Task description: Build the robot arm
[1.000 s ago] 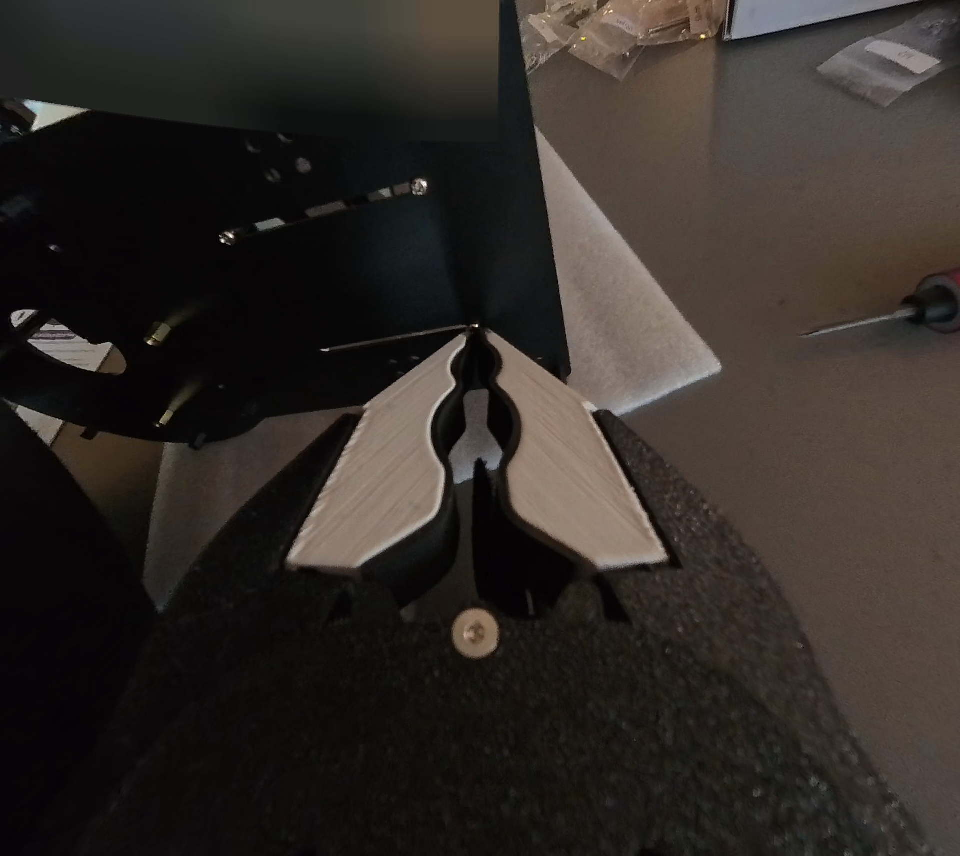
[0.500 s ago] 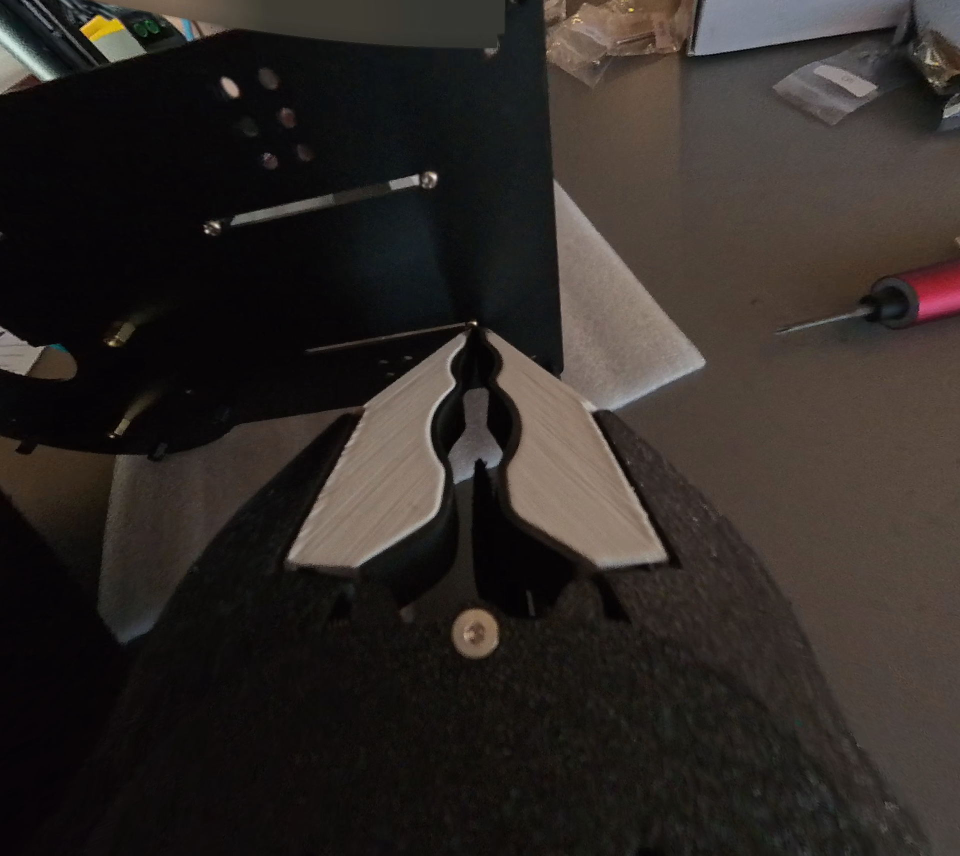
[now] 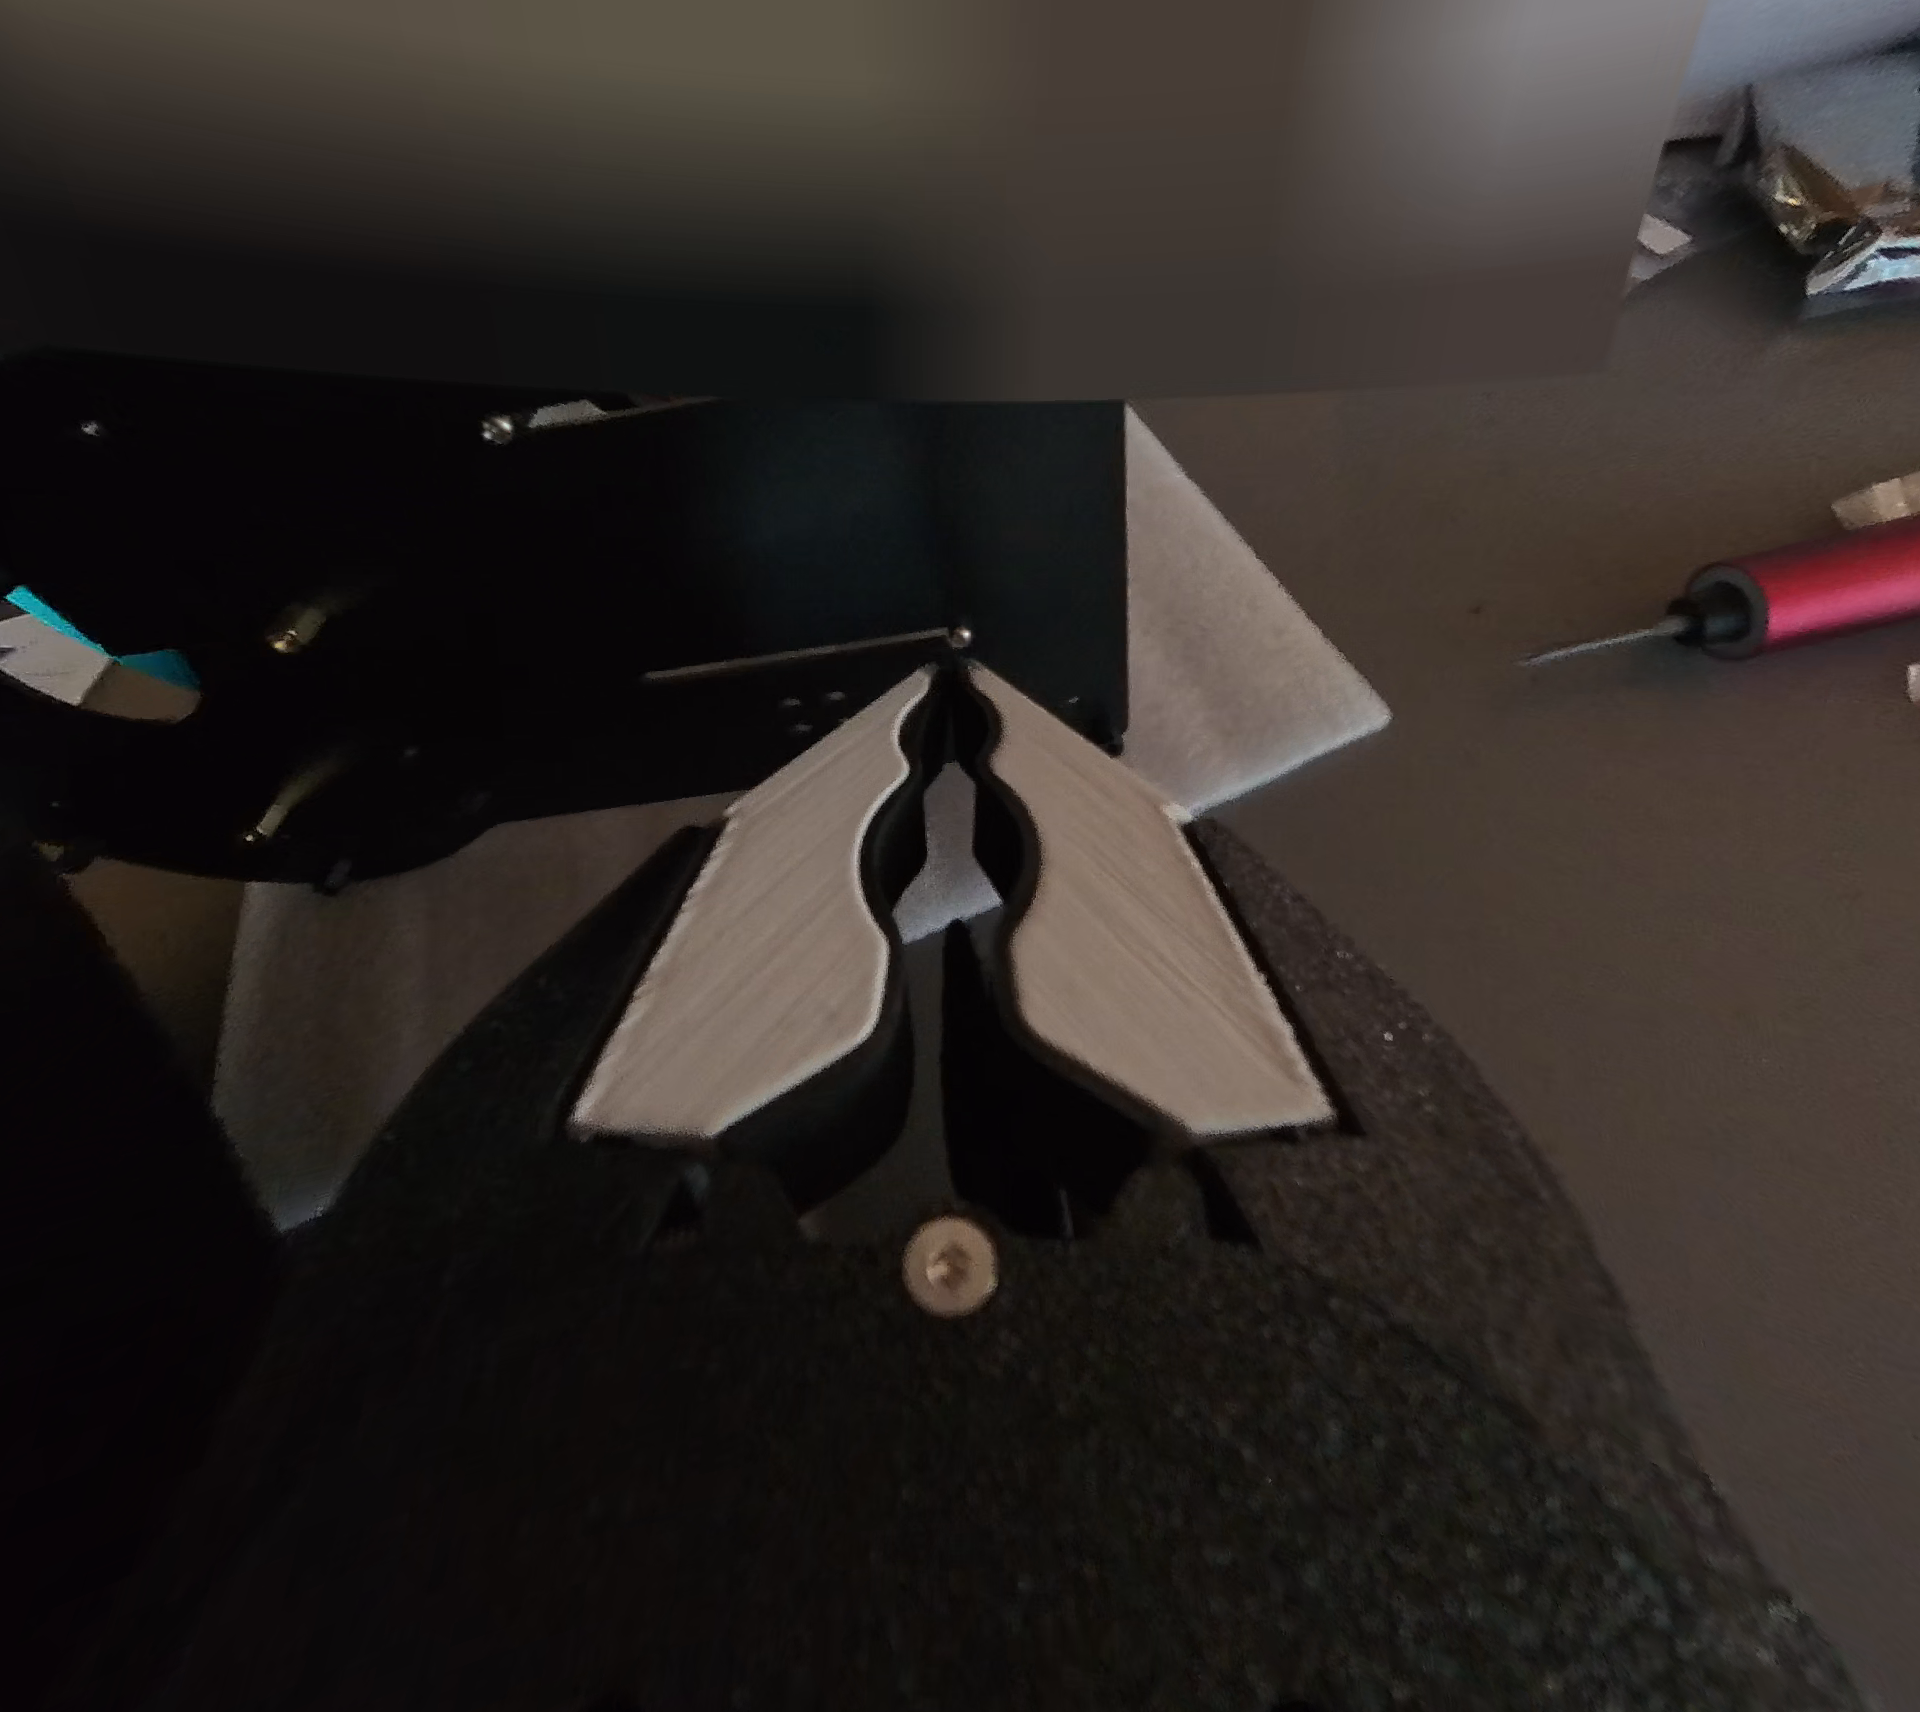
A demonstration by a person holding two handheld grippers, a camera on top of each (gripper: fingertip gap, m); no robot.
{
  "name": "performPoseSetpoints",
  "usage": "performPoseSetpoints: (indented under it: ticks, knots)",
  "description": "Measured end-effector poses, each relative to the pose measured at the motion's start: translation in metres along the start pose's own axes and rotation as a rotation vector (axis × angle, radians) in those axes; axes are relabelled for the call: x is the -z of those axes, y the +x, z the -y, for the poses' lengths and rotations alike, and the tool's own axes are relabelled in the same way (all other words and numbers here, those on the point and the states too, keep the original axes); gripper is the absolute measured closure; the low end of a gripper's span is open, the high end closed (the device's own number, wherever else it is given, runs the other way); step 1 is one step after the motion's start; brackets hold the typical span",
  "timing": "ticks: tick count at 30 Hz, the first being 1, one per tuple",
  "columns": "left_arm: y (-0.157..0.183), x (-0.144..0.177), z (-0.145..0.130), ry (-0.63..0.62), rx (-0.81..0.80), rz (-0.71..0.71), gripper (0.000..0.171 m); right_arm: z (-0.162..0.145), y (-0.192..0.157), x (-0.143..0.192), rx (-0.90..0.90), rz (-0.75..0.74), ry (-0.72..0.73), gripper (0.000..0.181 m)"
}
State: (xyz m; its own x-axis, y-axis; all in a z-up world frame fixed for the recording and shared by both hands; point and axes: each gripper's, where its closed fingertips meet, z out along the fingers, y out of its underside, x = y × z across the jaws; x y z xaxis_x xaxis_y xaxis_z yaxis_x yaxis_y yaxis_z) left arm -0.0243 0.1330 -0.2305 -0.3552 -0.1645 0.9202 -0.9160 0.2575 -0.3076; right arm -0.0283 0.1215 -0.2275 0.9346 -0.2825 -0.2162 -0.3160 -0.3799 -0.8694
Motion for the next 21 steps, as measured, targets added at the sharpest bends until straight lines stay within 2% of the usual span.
performPoseSetpoints:
  ticks: [10,13,16,21]
  knots:
    - [0.0012,0.0016,-0.0008,-0.014,0.031,-0.014,0.163,0.0043,-0.0038,-0.0102,-0.007,0.004,0.003,0.181]
    - [0.0029,0.0033,0.0008,-0.002,0.08,-0.051,0.158,0.0046,-0.0036,-0.0104,-0.012,0.009,0.004,0.181]
    - [0.0009,0.0017,0.0033,0.009,0.099,-0.058,0.164,0.0045,-0.0038,-0.0103,-0.017,0.013,0.006,0.181]
    - [0.0018,0.001,0.0043,-0.015,0.066,-0.045,0.165,0.0042,-0.0037,-0.0102,-0.018,0.012,0.008,0.181]
